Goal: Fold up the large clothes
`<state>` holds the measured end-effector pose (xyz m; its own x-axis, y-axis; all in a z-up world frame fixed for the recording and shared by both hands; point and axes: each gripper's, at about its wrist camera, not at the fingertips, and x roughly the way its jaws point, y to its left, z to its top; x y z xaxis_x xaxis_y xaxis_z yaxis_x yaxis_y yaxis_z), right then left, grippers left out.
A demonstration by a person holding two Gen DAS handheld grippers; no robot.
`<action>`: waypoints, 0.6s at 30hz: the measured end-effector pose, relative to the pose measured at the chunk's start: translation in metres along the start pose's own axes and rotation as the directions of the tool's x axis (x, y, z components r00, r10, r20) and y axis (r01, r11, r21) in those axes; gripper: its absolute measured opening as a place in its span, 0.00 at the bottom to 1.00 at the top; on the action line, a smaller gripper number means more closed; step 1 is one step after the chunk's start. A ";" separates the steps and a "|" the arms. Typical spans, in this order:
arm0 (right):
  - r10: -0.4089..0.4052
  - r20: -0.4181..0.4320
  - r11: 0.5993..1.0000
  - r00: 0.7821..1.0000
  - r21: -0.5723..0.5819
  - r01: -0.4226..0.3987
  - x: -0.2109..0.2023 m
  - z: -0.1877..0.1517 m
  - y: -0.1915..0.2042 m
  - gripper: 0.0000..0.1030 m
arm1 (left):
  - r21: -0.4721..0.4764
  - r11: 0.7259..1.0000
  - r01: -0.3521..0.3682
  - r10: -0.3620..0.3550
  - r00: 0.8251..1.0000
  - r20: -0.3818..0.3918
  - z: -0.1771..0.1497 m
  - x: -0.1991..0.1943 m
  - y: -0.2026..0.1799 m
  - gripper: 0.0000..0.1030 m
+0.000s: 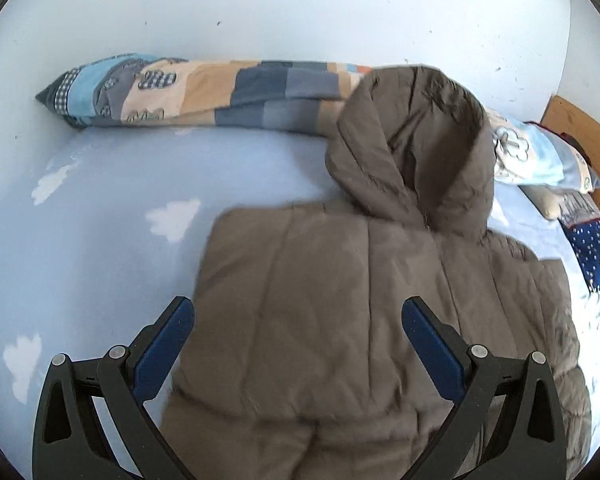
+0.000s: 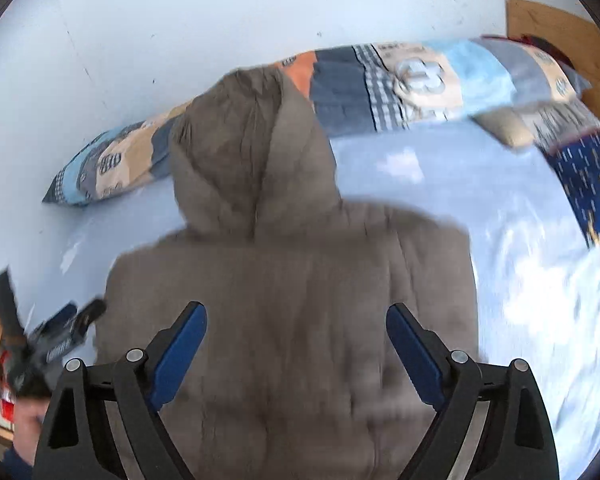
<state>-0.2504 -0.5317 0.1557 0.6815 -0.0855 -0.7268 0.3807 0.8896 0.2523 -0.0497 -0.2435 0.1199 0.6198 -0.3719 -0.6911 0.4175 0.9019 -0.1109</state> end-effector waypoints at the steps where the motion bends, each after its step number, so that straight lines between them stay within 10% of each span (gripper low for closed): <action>1: 0.000 0.006 1.000 1.000 -0.015 0.000 0.007 0.021 0.005 0.91 | 0.001 1.000 0.007 -0.007 1.000 0.012 0.011 0.000 0.001 1.00; 16: -0.166 0.063 0.983 0.984 -0.070 0.170 0.158 0.207 0.033 0.91 | 0.084 0.992 0.093 -0.094 0.996 0.006 0.170 0.088 -0.011 1.00; 18: -0.202 0.063 0.975 0.977 -0.085 0.207 0.177 0.216 0.034 0.75 | 0.082 0.993 0.088 -0.089 0.996 0.010 0.175 0.097 -0.015 1.00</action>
<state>0.0181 -0.6134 0.1741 0.6288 -0.2918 -0.7208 0.4591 0.8874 0.0413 0.1209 -0.3314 0.1795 0.5871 -0.4527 -0.6711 0.5232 0.8448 -0.1121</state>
